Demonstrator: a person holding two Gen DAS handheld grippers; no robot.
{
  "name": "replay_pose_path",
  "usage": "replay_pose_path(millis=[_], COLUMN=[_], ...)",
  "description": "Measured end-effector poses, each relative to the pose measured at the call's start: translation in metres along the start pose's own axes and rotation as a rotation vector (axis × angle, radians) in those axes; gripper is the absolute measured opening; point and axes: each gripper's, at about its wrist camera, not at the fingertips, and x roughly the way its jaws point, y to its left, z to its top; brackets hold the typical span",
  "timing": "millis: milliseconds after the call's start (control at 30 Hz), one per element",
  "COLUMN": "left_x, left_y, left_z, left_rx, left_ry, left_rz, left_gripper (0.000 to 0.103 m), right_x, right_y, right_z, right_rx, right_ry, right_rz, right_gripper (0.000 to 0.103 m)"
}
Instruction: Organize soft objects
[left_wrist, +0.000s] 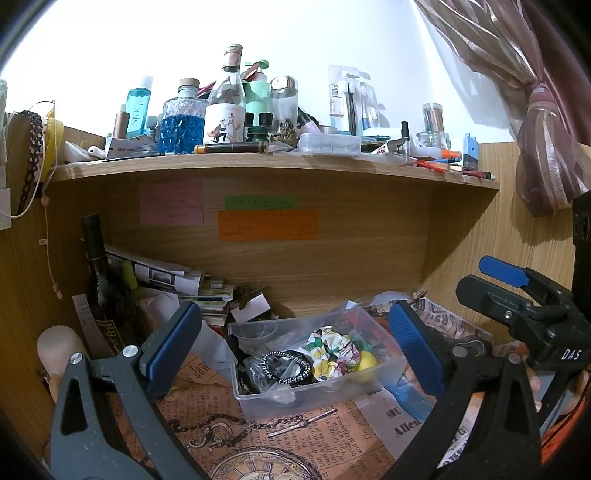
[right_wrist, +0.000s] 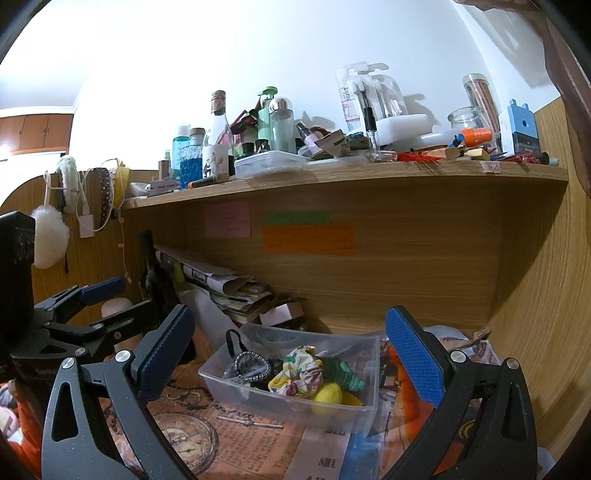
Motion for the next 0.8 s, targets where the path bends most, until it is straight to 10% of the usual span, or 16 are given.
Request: replay_pose_path(millis=[800], left_x=[0.0046], left_y=[-0.0007], left_z=[-0.0012], left_rx=[-0.007], left_ry=[0.007], left_rz=[0.001], left_gripper=[0.103], right_x=[0.0011], right_y=[0.0015], right_z=[0.0003], right_rx=[-0.004], right_ry=[0.002], right_rz=[0.001], right_gripper=[0.103])
